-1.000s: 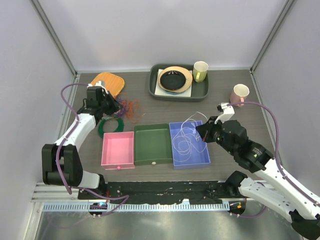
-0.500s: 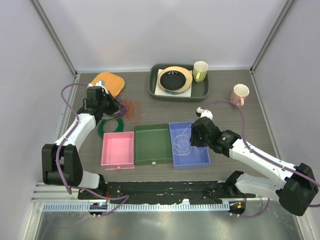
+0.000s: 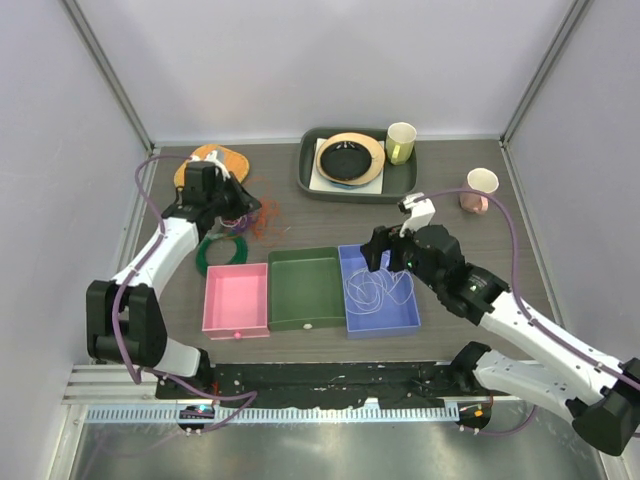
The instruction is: Untangle the cables
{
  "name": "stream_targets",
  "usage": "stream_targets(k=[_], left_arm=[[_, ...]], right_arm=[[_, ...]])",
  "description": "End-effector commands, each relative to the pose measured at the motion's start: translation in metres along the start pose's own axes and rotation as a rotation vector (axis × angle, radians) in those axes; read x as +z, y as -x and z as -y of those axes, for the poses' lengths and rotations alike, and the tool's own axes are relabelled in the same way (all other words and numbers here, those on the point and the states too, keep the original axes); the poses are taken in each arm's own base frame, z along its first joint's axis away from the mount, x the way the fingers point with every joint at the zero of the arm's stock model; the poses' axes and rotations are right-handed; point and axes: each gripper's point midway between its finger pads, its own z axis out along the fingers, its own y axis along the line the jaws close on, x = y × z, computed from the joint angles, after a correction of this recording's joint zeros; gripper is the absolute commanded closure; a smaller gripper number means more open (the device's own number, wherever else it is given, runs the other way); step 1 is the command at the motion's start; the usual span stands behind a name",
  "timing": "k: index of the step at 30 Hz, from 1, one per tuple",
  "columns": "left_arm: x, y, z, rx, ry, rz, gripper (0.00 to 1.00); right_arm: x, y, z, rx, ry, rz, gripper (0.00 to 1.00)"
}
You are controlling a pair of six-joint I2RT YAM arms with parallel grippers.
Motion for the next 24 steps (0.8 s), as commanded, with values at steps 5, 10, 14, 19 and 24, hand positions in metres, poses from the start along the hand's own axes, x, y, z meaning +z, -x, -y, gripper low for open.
stream_targets(k=[5,10,14,19,24], left_arm=[[-0.029,0.050,0.097,0.000,-0.191,0.051,1.00],[-0.047,0.054,0.129,-0.004,-0.250,0.077,1.00],[-0.057,0.054,0.132,-0.033,-0.227,0.076,1.00],[-0.063,0.054,0.136,-0.063,-0.232,0.079,1.00],[-0.060,0.054,0.133,-0.077,-0.213,0.077,1.00]], right_arm=[[0.073,0.079,-0.081,-0.204,0.310,0.338,0.12],[0.125,0.100,-0.132,-0.256,0.529,0.427,0.12],[0.162,0.092,-0.155,-0.296,0.638,0.465,0.12],[0.190,0.099,-0.177,-0.217,0.715,0.449,0.12],[0.227,0.112,-0.161,-0.048,0.582,0.518,0.14]])
